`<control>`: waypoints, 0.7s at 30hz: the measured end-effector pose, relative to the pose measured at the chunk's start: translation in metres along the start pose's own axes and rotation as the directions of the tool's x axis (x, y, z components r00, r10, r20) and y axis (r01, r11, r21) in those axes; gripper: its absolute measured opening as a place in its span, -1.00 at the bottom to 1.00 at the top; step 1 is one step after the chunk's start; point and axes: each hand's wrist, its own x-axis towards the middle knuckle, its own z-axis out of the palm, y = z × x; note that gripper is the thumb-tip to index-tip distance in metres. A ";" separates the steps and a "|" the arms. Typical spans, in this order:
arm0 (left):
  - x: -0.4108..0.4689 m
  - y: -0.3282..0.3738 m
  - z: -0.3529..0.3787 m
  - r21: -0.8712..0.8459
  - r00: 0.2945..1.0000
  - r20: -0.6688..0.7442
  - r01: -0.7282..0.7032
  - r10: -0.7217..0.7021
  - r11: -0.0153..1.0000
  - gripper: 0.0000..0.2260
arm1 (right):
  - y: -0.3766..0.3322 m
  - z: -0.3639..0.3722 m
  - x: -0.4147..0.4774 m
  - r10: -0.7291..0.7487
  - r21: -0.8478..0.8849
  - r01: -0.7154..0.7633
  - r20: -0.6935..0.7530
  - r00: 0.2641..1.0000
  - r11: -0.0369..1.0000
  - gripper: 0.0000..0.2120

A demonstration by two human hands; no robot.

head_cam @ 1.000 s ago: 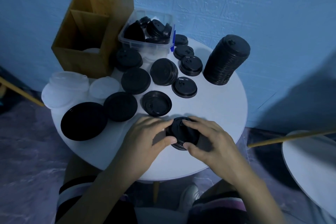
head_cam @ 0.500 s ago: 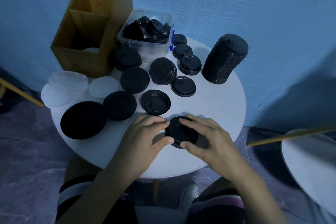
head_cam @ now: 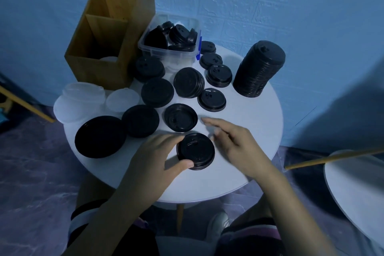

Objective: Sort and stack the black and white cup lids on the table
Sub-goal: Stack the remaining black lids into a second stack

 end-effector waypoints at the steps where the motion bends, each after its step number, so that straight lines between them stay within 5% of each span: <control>1: -0.001 0.001 0.000 0.000 1.000 -0.003 -0.008 0.008 1.000 -0.52 | 0.001 0.000 0.010 -0.033 -0.075 0.033 0.005 0.999 0.997 -0.60; 5: -0.001 0.002 0.001 -0.006 1.000 -0.008 -0.010 0.010 1.000 -0.45 | 0.003 0.009 0.040 -0.136 -0.333 0.169 0.122 0.983 0.927 -0.53; 10: 0.002 0.004 0.006 0.031 0.999 -0.036 -0.029 0.030 0.999 -0.44 | 0.005 0.010 0.048 -0.093 -0.317 0.099 0.035 0.995 0.943 -0.80; 15: 0.000 0.001 0.007 0.056 0.998 -0.049 -0.027 0.030 0.998 -0.47 | 0.006 0.005 0.035 0.032 0.089 -0.025 -0.084 0.996 0.996 -0.89; 18: -0.001 0.001 0.008 0.056 0.999 -0.044 -0.016 0.018 0.998 -0.47 | 0.000 -0.009 0.022 0.153 0.421 -0.094 -0.107 0.982 0.902 -0.90; 21: 0.000 0.002 0.008 0.052 0.999 -0.044 -0.016 0.018 0.999 -0.47 | -0.007 -0.019 0.006 0.254 0.571 -0.123 -0.155 0.955 0.812 -0.89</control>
